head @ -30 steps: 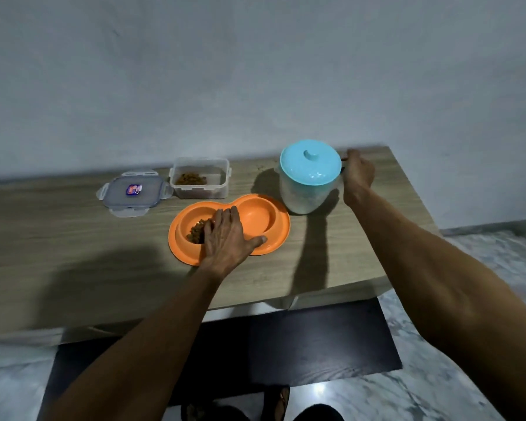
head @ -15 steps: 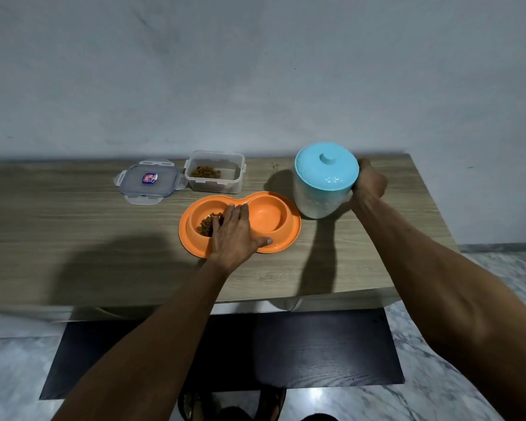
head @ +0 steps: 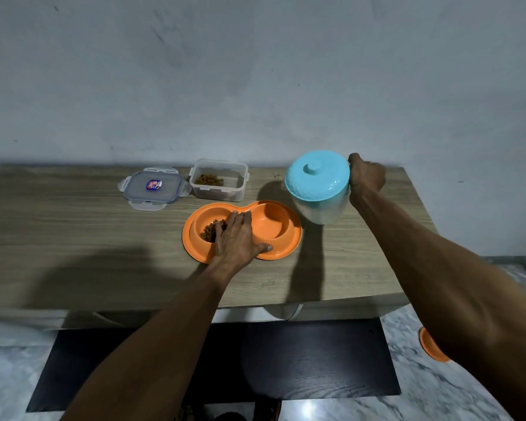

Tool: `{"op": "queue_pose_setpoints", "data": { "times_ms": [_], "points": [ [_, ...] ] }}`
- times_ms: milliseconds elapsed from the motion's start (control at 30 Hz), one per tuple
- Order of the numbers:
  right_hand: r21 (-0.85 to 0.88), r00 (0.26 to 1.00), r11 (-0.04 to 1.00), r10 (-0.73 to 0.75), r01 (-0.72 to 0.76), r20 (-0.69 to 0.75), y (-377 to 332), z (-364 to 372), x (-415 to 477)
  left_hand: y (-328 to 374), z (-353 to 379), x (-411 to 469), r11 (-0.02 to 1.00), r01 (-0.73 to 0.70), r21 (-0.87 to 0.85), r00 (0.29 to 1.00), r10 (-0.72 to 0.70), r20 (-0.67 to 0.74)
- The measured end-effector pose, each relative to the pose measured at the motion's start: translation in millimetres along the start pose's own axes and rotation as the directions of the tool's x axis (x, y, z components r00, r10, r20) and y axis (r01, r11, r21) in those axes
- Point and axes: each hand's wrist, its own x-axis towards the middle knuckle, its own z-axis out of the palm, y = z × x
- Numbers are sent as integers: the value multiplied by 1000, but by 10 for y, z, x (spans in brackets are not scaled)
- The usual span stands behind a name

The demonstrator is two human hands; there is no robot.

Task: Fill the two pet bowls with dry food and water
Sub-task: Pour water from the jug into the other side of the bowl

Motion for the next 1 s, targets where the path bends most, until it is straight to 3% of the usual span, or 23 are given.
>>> {"op": "queue_pose_setpoints", "data": {
  "times_ms": [567, 1000],
  "points": [
    [-232, 977, 950, -212, 209, 13, -136, 36, -88, -2, -13, 41, 1000, 9, -6, 1000, -9, 2],
    [-249, 975, 944, -219, 217, 17, -121, -9, -77, 6, -19, 31, 1000, 3, -14, 1000, -3, 3]
  ]
}}
